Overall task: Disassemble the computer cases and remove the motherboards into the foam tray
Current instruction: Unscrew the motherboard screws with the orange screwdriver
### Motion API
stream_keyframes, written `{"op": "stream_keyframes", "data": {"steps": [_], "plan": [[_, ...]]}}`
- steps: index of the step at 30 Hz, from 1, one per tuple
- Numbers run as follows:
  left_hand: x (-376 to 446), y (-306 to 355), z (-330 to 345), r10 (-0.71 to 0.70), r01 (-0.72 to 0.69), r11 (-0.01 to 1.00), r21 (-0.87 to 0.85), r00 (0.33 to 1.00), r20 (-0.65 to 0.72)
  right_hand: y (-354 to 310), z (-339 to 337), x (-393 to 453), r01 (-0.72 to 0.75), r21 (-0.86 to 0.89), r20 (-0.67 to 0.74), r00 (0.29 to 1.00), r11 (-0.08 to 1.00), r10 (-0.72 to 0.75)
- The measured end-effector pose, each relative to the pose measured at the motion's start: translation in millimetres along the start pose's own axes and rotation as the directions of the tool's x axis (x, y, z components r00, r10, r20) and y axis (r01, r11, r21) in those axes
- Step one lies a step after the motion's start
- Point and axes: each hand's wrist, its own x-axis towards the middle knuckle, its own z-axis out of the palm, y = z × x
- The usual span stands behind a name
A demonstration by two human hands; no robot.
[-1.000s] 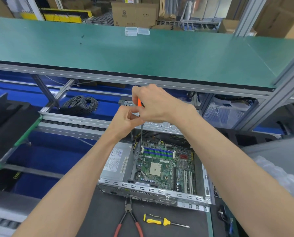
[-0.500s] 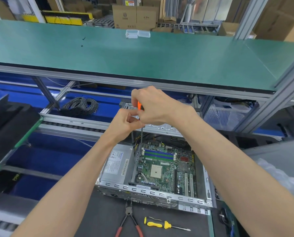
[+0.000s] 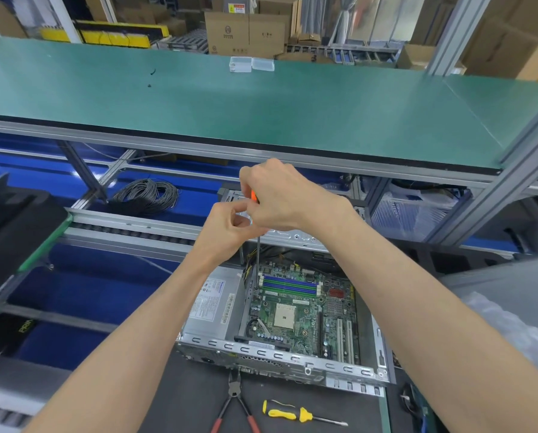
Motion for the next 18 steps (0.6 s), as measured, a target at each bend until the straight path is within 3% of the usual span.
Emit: {"op": "stream_keyframes", "data": {"steps": [2,4,7,10,18], "plan": [[-0.1,0.3,-2.8,0.038,-0.037,0.999,-0.02,0.998,0.047,1.7,-5.5,-2.1,0.012,0.078,0.042,0.999,0.997,-0.015],[2.1,0.2,-1.1,0.02,-0.02,1.0,-0.004,1.0,0.0,3.0,-8.3,-3.8,0.022,0.121,0.046,0.999,0.992,-0.028],[5.9,1.7,4.8,0.015,-0.013,1.0,0.019,0.99,-0.14,4.4,-2.7,-3.8,-0.058,-0.006,-0.063,0.996,0.998,0.057],[8.1,3.0,8.9,0.027,-0.018,0.998,0.061,0.989,-0.148,4.5,1.7,0.3,-0.136,-0.098,-0.094,0.987,0.986,0.127],[7.7,-20.1,-7.2,-0.137,0.115,0.98,0.163,0.982,0.133,6.9,-6.8,-4.2,0.065,0.128,0.024,0.997,0.99,-0.069]]}}
